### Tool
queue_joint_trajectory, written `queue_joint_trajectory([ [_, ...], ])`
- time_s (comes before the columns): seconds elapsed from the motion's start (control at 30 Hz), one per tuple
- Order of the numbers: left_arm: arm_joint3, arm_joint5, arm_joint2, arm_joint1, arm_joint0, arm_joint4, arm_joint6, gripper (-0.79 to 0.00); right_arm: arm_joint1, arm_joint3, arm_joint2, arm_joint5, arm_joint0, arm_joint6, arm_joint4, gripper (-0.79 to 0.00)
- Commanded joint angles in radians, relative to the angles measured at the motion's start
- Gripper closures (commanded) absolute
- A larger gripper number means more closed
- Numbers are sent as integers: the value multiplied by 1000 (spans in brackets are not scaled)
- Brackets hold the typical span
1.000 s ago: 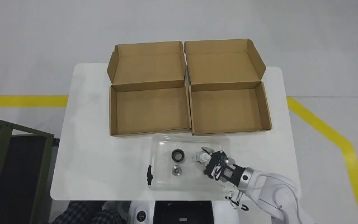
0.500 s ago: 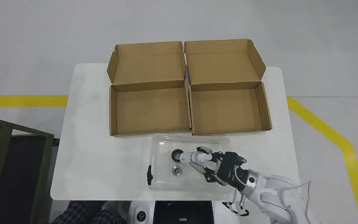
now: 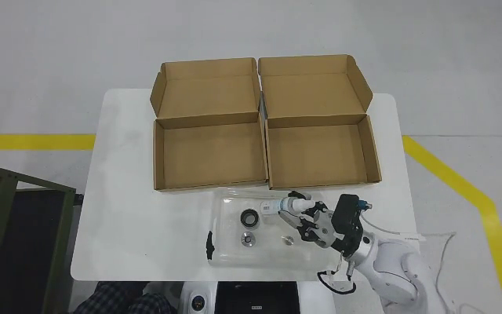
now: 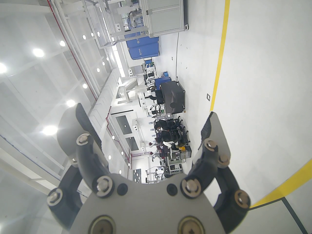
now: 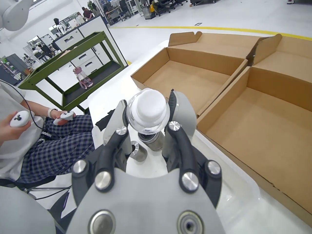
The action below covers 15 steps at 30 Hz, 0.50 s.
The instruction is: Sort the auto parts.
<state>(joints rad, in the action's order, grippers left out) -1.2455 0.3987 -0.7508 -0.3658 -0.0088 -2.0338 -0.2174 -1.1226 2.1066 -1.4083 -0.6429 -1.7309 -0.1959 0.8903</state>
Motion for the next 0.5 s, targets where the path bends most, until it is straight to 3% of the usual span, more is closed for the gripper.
queue_joint_trajectory([
  [0.0,0,0,0,0,0,0,0,-785,1,4,-8,8,1,3,1,0],
  [0.3,0,0,0,0,0,0,0,-785,3,16,-37,62,26,16,6,0],
  [0.47,0,0,0,0,0,0,0,-785,2,-11,-32,118,81,18,100,0],
])
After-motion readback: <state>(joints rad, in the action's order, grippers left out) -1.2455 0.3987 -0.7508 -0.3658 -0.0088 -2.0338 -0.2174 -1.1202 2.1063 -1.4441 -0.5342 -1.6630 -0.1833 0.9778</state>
